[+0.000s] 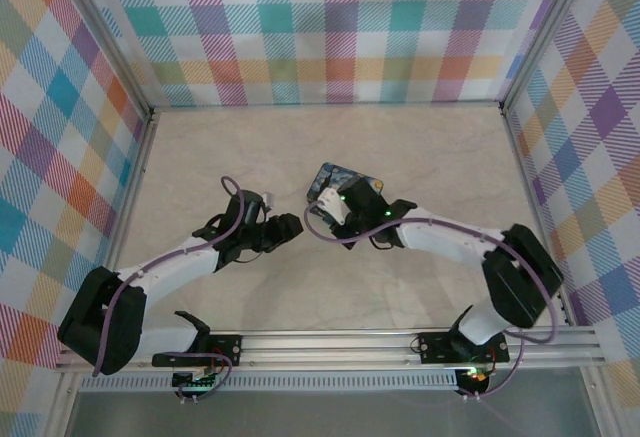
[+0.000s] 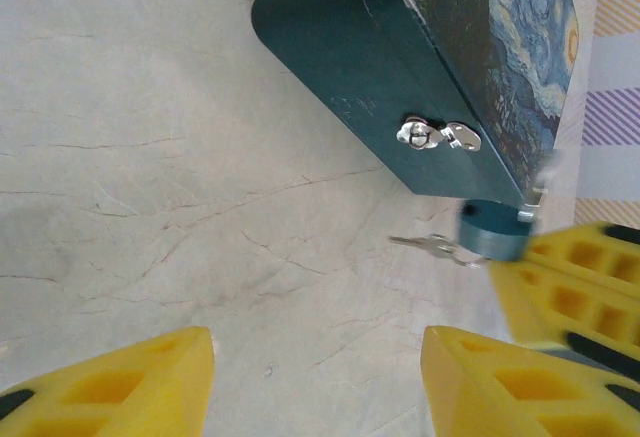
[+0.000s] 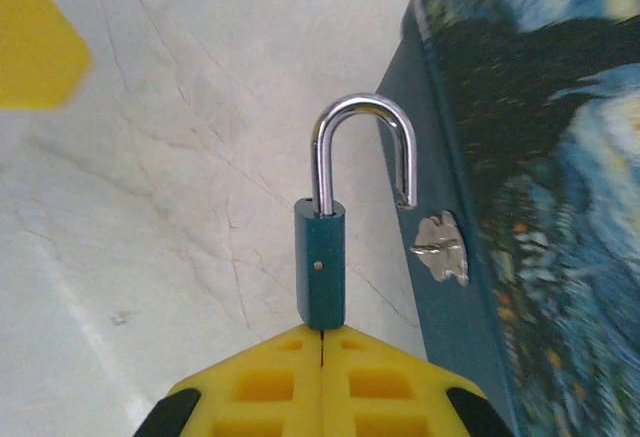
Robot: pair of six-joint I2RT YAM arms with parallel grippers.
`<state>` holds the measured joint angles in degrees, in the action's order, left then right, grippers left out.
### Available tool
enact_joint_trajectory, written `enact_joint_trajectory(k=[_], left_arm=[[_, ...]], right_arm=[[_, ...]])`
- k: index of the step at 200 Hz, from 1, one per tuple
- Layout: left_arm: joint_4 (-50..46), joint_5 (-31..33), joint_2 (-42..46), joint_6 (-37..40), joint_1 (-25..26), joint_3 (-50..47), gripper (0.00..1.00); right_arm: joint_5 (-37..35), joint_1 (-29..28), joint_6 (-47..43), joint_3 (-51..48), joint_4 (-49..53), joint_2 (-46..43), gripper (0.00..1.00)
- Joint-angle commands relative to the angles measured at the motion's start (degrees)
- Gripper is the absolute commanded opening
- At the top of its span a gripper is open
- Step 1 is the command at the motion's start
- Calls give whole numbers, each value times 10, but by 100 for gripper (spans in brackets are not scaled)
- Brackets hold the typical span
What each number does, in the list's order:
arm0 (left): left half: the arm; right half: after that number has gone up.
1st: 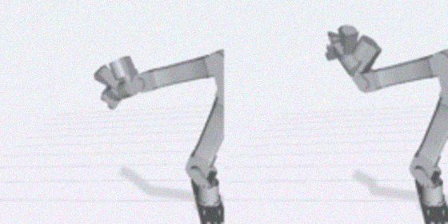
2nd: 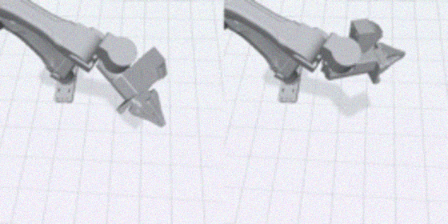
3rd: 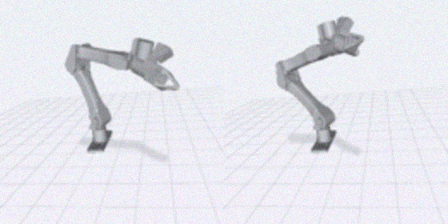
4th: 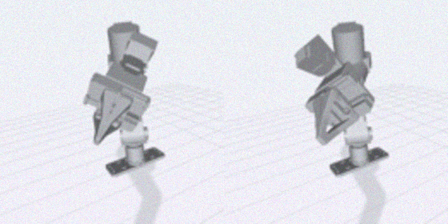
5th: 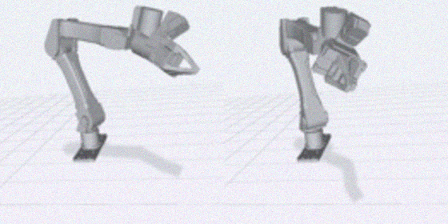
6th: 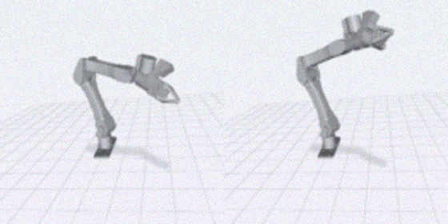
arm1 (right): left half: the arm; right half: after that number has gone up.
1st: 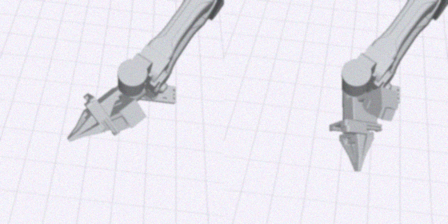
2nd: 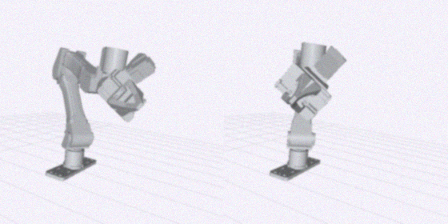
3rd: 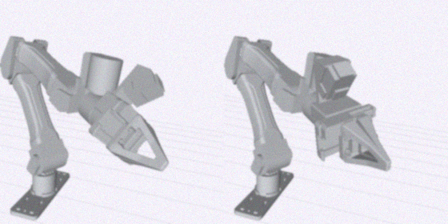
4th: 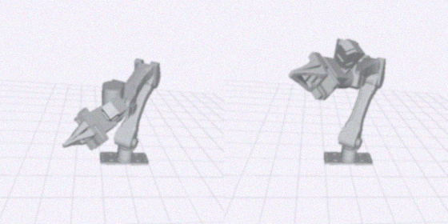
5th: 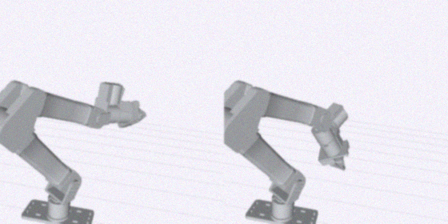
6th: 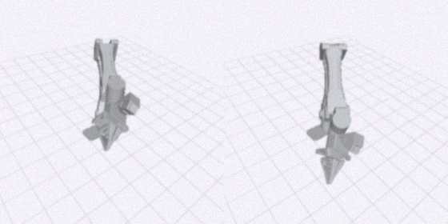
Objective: Unlock a padlock with a key
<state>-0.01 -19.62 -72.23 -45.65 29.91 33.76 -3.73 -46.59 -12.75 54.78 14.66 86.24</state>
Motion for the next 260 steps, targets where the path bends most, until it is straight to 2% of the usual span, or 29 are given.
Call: enact_joint_trajectory(k=[1,49,91,119,151,227,236,250,260], left_arm=[[4,0,11,-7,11,-9,57],[18,2,-10,-9,19,-4,57],[21,4,-33,-9,24,13,57],[23,7,-46,-9,26,19,57],[26,12,-49,-14,27,14,57],[21,24,-51,-14,28,11,57],[19,26,-52,-15,28,12,57],[14,30,-51,-14,28,15,57],[8,32,-50,-12,28,18,57]], right_arm=[[-12,-2,60,-25,-9,-55,0],[-57,53,194,-69,48,-160,0],[-69,154,307,-90,125,-208,0],[-71,228,357,-94,166,-191,0],[-79,284,385,-97,178,-147,0],[-58,296,401,-82,134,-19,0],[-54,297,403,-80,132,-14,4],[-47,296,405,-78,136,-19,23],[-45,296,404,-77,139,-29,31]])
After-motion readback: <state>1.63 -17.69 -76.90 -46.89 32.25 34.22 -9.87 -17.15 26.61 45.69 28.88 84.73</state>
